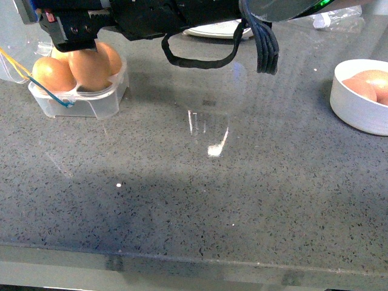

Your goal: Put egg into box

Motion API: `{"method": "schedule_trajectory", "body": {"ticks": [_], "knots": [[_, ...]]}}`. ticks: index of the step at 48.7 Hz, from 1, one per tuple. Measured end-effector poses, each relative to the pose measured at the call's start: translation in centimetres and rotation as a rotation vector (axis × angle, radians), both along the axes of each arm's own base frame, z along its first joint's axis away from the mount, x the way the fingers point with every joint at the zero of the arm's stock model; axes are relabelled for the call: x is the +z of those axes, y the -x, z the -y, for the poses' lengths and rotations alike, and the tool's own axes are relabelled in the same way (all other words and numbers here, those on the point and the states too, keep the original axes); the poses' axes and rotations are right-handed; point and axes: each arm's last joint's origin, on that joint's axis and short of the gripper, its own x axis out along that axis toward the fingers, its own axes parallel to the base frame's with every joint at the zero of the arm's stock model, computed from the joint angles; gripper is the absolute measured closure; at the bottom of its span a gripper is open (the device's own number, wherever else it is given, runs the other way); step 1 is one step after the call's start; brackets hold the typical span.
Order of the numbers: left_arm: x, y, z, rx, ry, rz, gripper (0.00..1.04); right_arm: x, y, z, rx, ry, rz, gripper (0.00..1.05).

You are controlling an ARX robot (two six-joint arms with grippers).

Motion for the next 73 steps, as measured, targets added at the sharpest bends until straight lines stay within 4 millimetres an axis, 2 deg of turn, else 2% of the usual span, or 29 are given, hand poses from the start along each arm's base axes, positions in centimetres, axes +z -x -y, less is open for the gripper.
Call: {"method": "schedule_trajectory", "body": {"ticks": [4, 10, 21, 28, 31, 41, 44, 47, 51, 60, 67, 73], "knots": [[0.0, 0.0, 0.0, 0.000, 0.000, 0.000, 0.07, 0.2, -0.2, 0.1, -0.009, -0.009, -0.001, 0.28], [0.0, 0.0, 0.0, 0.000, 0.000, 0.000, 0.07, 0.4, -0.4, 0.5, -0.029, -0.032, 0.004, 0.05], [0.0, 0.0, 0.0, 0.000, 0.000, 0.000, 0.07, 2.6, 1.2, 3.6, -0.165, -0.089, 0.049, 0.07], [0.0, 0.0, 0.0, 0.000, 0.000, 0.000, 0.07, 4.3, 2.3, 6.7, -0.406, -0.100, 0.096, 0.07], [0.0, 0.0, 0.0, 0.000, 0.000, 0.000, 0.07, 4.5, 2.4, 7.5, -0.450, -0.105, 0.095, 0.07], [0.0, 0.0, 0.0, 0.000, 0.000, 0.000, 0.07, 4.0, 2.2, 8.0, -0.492, -0.101, 0.080, 0.08], [0.0, 0.0, 0.0, 0.000, 0.000, 0.000, 0.07, 3.9, 2.5, 8.0, -0.605, -0.097, 0.153, 0.13], [0.0, 0.0, 0.0, -0.002, 0.000, 0.000, 0.07, 3.4, 3.6, 9.3, -0.861, -0.062, 0.262, 0.24], [0.0, 0.0, 0.0, 0.002, 0.000, 0.001, 0.07, 2.6, 6.2, 13.2, -1.071, -0.015, 0.317, 0.42], [0.0, 0.0, 0.0, 0.000, 0.000, 0.000, 0.07, 1.1, 9.9, 19.0, -1.133, 0.022, 0.327, 0.74], [0.0, 0.0, 0.0, 0.000, 0.000, 0.000, 0.07, -0.3, 13.1, 21.5, -1.097, 0.037, 0.318, 1.02], [0.0, 0.0, 0.0, 0.000, 0.000, 0.000, 0.07, -0.8, 14.9, 23.2, -1.112, 0.039, 0.323, 1.02]]}}
